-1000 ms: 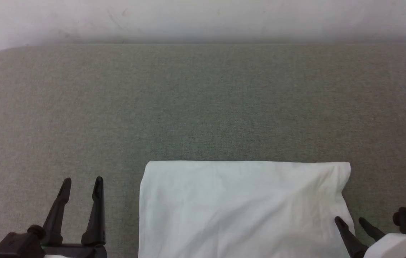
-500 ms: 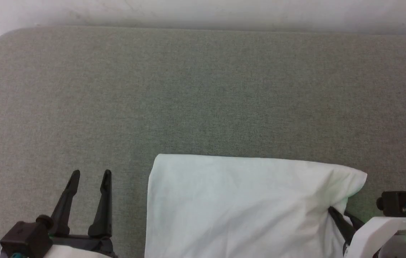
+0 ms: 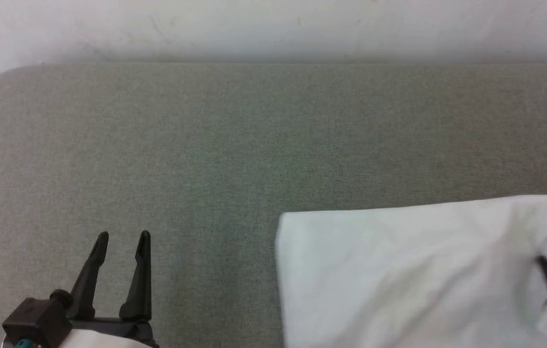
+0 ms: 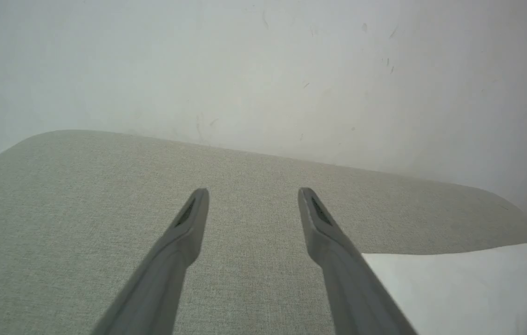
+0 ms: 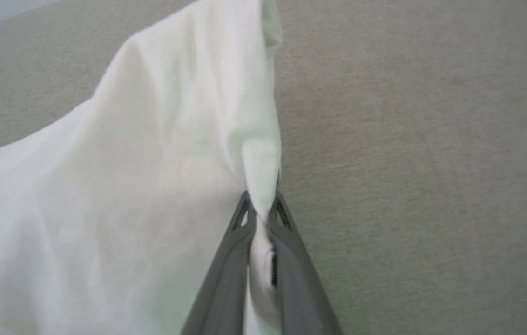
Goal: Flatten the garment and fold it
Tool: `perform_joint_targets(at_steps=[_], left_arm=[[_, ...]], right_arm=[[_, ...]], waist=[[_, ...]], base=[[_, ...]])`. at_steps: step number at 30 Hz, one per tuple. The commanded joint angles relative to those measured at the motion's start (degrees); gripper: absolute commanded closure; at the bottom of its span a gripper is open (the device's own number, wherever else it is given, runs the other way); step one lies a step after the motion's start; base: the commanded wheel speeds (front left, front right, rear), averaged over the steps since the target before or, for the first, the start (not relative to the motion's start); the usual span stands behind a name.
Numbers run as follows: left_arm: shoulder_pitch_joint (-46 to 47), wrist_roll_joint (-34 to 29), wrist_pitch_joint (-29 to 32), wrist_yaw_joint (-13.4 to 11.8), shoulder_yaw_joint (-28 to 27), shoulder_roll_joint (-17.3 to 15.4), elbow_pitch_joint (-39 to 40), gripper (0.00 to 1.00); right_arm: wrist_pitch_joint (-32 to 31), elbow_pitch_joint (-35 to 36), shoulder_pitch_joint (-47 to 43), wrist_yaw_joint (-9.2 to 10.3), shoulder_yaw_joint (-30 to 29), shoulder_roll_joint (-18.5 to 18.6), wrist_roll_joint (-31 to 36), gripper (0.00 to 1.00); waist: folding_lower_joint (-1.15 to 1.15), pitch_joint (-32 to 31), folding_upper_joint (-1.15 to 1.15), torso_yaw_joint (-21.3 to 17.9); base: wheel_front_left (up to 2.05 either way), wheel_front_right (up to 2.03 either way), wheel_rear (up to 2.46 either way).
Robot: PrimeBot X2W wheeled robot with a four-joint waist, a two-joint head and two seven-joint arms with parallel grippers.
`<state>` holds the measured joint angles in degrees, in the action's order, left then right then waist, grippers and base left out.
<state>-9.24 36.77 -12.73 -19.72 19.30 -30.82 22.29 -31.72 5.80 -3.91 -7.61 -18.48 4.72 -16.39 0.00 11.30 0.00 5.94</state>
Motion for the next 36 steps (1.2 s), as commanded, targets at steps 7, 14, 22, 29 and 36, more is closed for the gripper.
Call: perform_joint_targets(at_steps=[7,14,22,29,36], left_arm=[[-1.4,-0.3,-0.2,-0.8,-0.4,-0.8,-0.2,0.00],[-3.5,0.0,0.0,-1.8,-0.6,-1.0,0.6,0.00],[-3.2,0.3,0.0,-1.1,0.7,-0.2,0.3,0.00],[-2.1,0.7,-0.2,0.0,1.8,0.8,-1.0,0.00],[-0.6,0.8,-0.5,1.1,2.8,2.0,-2.5,0.00]], right_arm=[[0.2,-0.6,-0.2,0.12,-8.5,3.9,1.3,1.00],[-2.5,4.7,-3.6,0.12,-0.1,1.1,-2.8,1.00],[-9.3,13.0,-5.9,0.12,15.5,-1.3,-7.0,1.00],[-12.1,13.2,-4.0,0.12,21.6,-1.7,-5.6,1.00],[-10.7,7.1,-1.1,0.12,22.5,-1.8,-1.4,1.00]], waist=[[0.00,-3.5,0.00,-1.2],[0.00,-5.5,0.00,-1.7],[0.00,-5.5,0.00,-0.4],[0.00,-4.4,0.00,2.8],[0.00,-2.7,0.00,6.1]], base=[[0.00,0.00,0.00],[0.00,0.00,0.00],[0.00,0.00,0.00],[0.00,0.00,0.00],[0.00,0.00,0.00]])
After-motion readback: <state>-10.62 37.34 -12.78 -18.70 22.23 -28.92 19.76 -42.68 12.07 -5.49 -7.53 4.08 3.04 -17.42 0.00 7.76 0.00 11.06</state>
